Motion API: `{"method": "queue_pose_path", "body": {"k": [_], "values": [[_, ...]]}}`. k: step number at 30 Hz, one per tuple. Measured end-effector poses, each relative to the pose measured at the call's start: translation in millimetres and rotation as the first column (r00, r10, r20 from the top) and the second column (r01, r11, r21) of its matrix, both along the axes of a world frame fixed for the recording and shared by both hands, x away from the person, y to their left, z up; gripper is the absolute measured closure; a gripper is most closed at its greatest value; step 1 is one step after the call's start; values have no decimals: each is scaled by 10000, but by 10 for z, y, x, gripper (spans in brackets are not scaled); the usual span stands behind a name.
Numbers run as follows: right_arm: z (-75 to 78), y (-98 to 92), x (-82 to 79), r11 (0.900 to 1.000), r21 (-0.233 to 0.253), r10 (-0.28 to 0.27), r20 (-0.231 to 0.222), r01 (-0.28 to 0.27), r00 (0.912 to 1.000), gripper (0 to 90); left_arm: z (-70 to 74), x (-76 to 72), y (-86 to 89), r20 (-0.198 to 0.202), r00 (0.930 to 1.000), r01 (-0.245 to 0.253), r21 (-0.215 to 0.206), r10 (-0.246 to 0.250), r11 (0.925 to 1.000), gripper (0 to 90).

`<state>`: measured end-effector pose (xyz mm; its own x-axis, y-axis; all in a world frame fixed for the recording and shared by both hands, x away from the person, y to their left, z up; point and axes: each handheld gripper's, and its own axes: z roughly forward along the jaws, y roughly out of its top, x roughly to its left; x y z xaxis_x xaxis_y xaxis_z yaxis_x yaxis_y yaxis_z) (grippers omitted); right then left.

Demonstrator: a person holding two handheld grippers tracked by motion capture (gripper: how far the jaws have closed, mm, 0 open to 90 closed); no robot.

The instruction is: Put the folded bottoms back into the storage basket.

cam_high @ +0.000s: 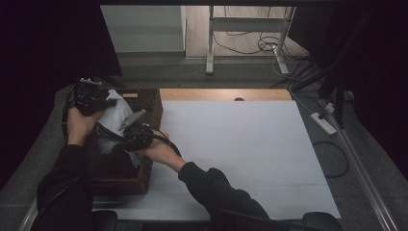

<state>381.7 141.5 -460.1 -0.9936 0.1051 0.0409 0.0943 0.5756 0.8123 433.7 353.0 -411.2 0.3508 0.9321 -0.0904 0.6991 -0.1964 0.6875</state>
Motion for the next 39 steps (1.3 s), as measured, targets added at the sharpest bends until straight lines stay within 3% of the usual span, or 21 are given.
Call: {"method": "queue_pose_path", "body": {"k": [2, 3, 4, 7, 10, 12, 14, 18, 20, 23, 27, 30, 34, 39], "values": [[-9, 23, -21, 10000, -79, 33, 38, -32, 10000, 702, -36, -20, 39, -72, 9998, -206, -89, 206, 9997, 795], [-19, 42, -38, 10000, -65, 62, -6, -62, 10000, 635, -57, -32, 68, -150, 9992, -368, 10, 368, 9993, 778], [-27, 61, -53, 9998, -42, 178, -127, -179, 9998, 569, -76, -45, 105, -215, 9981, -566, 216, 571, 9982, 738], [-11, 72, -90, 9999, -40, 111, 209, -110, 9997, 442, -103, -106, 230, -4, 9892, -1460, 716, 1464, 9867, 571], [53, 24, -38, 9990, 406, -171, -42, 172, 9998, 381, -76, -164, 347, 248, 9792, -2025, 613, 2013, 9774, 453], [110, -14, 5, 9976, 583, -375, -74, 379, 9993, 365, -51, -190, 389, 422, 9764, -2135, 458, 2116, 9759, 399], [166, -56, 48, 9966, 608, -553, -113, 559, 9984, 328, -34, -205, 401, 597, 9772, -2059, 304, 2039, 9781, 346], [265, -159, 132, 9956, 529, -772, -118, 777, 9969, 245, -59, -204, 359, 825, 9838, -1559, -479, 1594, 9866, 214], [316, -226, 173, 9943, 562, -892, -241, 905, 9957, 175, -96, -178, 304, 675, 9870, -1422, -592, 1461, 9881, 121], [379, -333, 236, 9918, 613, -1092, -484, 1120, 9928, 97, -153, -148, 229, 494, 9935, -987, -669, 1021, 9929, 67], [434, -489, 279, 9880, 570, -1420, -318, 1437, 9893, 21, -191, -144, 159, 537, 9970, -482, -1260, 553, 9909, 33], [445, -603, 288, 9858, 495, -1602, -125, 1607, 9870, 19, -199, -162, 88, 578, 9979, -237, -1142, 305, 9932, 22], [428, -727, 282, 9846, 402, -1688, -358, 1702, 9850, 10, -211, -206, 7, 649, 9979, 15, -1003, 50, 9950, 11], [414, -852, 230, 9867, 293, -1583, -449, 1597, 9864, 7, -201, -288, -77, 665, 9973, 408, -1278, -325, 9910, 0]]}}
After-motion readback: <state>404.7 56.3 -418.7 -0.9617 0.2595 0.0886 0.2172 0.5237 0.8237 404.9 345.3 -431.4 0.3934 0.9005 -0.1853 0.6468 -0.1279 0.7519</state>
